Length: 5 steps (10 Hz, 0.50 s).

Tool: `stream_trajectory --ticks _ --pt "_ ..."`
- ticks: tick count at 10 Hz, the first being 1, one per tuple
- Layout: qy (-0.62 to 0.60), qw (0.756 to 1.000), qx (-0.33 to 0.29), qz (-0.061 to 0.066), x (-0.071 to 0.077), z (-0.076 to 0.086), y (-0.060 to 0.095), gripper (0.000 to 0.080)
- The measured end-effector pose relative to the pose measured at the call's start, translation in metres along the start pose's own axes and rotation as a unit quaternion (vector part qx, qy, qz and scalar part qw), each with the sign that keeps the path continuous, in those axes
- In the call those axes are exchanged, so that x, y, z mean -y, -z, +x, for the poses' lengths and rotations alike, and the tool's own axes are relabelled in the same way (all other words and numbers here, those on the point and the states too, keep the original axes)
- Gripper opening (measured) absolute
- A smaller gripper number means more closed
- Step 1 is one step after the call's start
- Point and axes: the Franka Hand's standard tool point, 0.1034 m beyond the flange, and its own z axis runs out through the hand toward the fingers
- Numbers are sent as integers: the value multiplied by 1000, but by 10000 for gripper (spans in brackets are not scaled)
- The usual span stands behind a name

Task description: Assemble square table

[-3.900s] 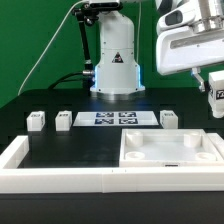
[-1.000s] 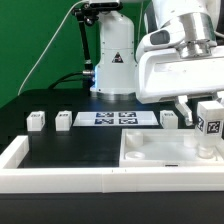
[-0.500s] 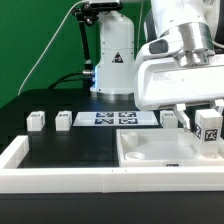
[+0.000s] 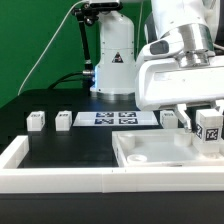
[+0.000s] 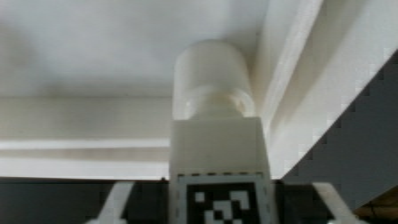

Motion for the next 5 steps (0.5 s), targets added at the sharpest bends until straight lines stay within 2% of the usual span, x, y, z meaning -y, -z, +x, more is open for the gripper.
stream_trajectory --ticks 1,2,3,4,5 --pt "0 1000 5 1 0 -1 -1 347" --pt "0 1000 8 2 1 -3 -1 480" --pt "0 1000 8 2 1 -3 -2 480" --pt "0 1000 8 2 1 -3 -2 611" --pt "0 1000 8 2 1 -3 -2 638"
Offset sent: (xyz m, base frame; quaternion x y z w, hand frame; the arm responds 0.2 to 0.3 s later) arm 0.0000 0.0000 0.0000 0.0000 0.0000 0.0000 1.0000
